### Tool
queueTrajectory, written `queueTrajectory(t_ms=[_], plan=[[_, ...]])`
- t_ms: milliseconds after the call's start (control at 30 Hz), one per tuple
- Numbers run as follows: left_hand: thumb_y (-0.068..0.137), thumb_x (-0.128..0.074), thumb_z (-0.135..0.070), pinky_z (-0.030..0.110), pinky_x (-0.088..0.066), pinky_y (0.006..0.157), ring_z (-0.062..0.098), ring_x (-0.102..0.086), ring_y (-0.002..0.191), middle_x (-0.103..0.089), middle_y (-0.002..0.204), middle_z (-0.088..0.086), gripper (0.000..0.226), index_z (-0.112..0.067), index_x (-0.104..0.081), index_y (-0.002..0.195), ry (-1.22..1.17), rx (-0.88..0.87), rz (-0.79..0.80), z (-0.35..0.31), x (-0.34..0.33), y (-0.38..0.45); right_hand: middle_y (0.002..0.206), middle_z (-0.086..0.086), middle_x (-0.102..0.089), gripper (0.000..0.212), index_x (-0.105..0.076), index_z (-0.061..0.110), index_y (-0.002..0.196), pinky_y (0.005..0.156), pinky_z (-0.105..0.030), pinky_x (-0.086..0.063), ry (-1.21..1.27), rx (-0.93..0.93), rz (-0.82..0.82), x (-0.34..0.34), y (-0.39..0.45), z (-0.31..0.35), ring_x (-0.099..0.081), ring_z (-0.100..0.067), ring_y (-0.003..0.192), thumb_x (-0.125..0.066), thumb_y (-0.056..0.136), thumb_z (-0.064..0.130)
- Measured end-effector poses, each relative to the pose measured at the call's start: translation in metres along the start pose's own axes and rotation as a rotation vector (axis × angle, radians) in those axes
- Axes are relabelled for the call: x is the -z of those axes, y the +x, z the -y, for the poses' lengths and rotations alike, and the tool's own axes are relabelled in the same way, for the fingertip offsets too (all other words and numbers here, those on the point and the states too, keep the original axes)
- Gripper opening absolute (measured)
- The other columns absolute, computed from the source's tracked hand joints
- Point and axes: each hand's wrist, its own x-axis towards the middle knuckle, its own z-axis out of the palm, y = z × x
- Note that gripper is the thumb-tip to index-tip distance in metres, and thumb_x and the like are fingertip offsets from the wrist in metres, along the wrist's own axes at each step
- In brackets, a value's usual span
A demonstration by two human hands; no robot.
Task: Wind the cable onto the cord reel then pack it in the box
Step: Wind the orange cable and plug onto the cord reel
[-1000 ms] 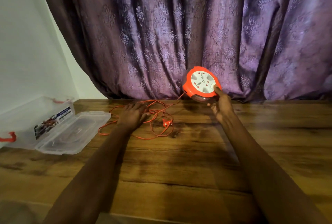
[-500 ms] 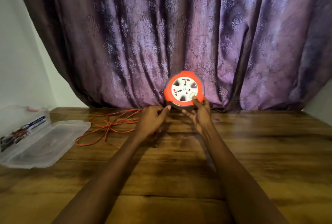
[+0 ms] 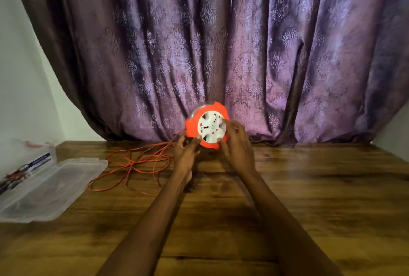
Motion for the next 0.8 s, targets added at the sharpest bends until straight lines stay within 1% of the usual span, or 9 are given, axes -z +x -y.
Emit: queueTrajectory(t_ms=[67, 200, 433, 533, 600, 633, 700, 733, 800], plan=[[0.09, -0.069, -0.008, 0.031, -0.059, 0.074, 0.011, -0.069, 0.081, -0.076, 0.092, -0.004, 0.026, -0.01, -0.068, 0.115, 0.071, -0.045, 0.048, 0.003, 0.006, 0.001, 0.128, -0.004, -0.052, 0.053, -0.048, 0.036, 0.143, 0.092, -0.041, -0.048, -0.22, 0.14, 0.046, 0.0, -0.001, 0.004, -0.054, -0.026, 0.113, -0.061, 0.092, 0.036], [0.088, -0.071, -0.006, 0.036, -0.057, 0.088, 0.016, -0.07, 0.089, -0.077, 0.103, 0.004, 0.025, -0.012, -0.072, 0.112, 0.118, -0.104, 0.054, 0.009, 0.005, -0.003, 0.115, -0.001, -0.059, 0.056, -0.045, 0.044, 0.139, 0.08, -0.04, -0.042, -0.475, 0.075, 0.055, -0.005, 0.0, 0.016, -0.057, -0.026, 0.102, -0.057, 0.086, 0.056], [0.086, -0.073, -0.007, 0.039, -0.053, 0.093, 0.016, -0.067, 0.092, -0.075, 0.109, 0.009, 0.031, -0.006, -0.07, 0.117, 0.115, -0.125, 0.009, 0.011, 0.0, -0.008, 0.098, -0.005, -0.071, 0.052, -0.051, 0.035, 0.132, 0.074, -0.04, -0.045, -0.479, -0.043, -0.035, -0.01, -0.006, 0.021, -0.065, -0.031, 0.09, -0.06, 0.086, 0.057], [0.085, -0.074, -0.004, 0.043, -0.053, 0.098, 0.02, -0.067, 0.097, -0.074, 0.113, 0.012, 0.036, -0.005, -0.069, 0.12, 0.171, -0.157, 0.015, 0.012, 0.0, -0.008, 0.099, -0.008, -0.073, 0.057, -0.045, 0.037, 0.137, 0.078, -0.041, -0.046, -0.455, -0.128, 0.059, -0.008, -0.004, 0.018, -0.066, -0.033, 0.094, -0.058, 0.086, 0.059], [0.084, -0.074, -0.002, 0.038, -0.056, 0.094, 0.015, -0.067, 0.094, -0.076, 0.109, 0.006, 0.035, -0.012, -0.072, 0.117, 0.201, -0.2, 0.026, 0.013, 0.001, -0.01, 0.105, -0.01, -0.073, 0.058, -0.051, 0.038, 0.132, 0.081, -0.041, -0.051, -0.241, -0.413, 0.116, -0.007, -0.001, 0.023, -0.067, -0.034, 0.097, -0.063, 0.081, 0.063], [0.083, -0.074, -0.002, 0.032, -0.056, 0.09, 0.01, -0.068, 0.093, -0.076, 0.106, 0.0, 0.036, -0.019, -0.073, 0.114, 0.223, -0.227, 0.039, 0.014, 0.001, -0.011, 0.107, -0.01, -0.073, 0.055, -0.057, 0.033, 0.125, 0.079, -0.039, -0.054, 0.023, -0.638, 0.106, -0.007, 0.004, 0.029, -0.069, -0.031, 0.094, -0.068, 0.079, 0.061], [0.082, -0.075, -0.005, 0.026, -0.055, 0.087, 0.006, -0.068, 0.092, -0.077, 0.105, -0.005, 0.035, -0.021, -0.073, 0.114, 0.253, -0.247, 0.058, 0.017, 0.0, -0.013, 0.097, -0.012, -0.074, 0.041, -0.065, 0.019, 0.102, 0.053, -0.027, -0.049, 0.732, -1.071, 0.015, -0.005, 0.011, 0.037, -0.069, -0.02, 0.064, -0.072, 0.081, 0.054], [0.083, -0.075, -0.006, 0.031, -0.056, 0.089, 0.009, -0.068, 0.092, -0.077, 0.107, 0.0, 0.036, -0.016, -0.072, 0.117, 0.243, -0.231, 0.053, 0.019, -0.001, -0.014, 0.088, -0.012, -0.075, 0.04, -0.063, 0.017, 0.095, 0.043, -0.021, -0.039, 0.933, -1.202, 0.012, -0.002, 0.013, 0.039, -0.061, -0.015, 0.048, -0.069, 0.083, 0.055], [0.085, -0.073, -0.006, 0.044, -0.053, 0.093, 0.017, -0.065, 0.093, -0.075, 0.11, 0.011, 0.037, -0.008, -0.068, 0.122, 0.197, -0.194, 0.048, 0.019, -0.005, -0.016, 0.076, -0.009, -0.073, 0.045, -0.058, 0.017, 0.09, 0.037, -0.014, -0.03, 1.021, -1.267, 0.037, 0.001, 0.012, 0.039, -0.047, -0.011, 0.035, -0.064, 0.084, 0.061]])
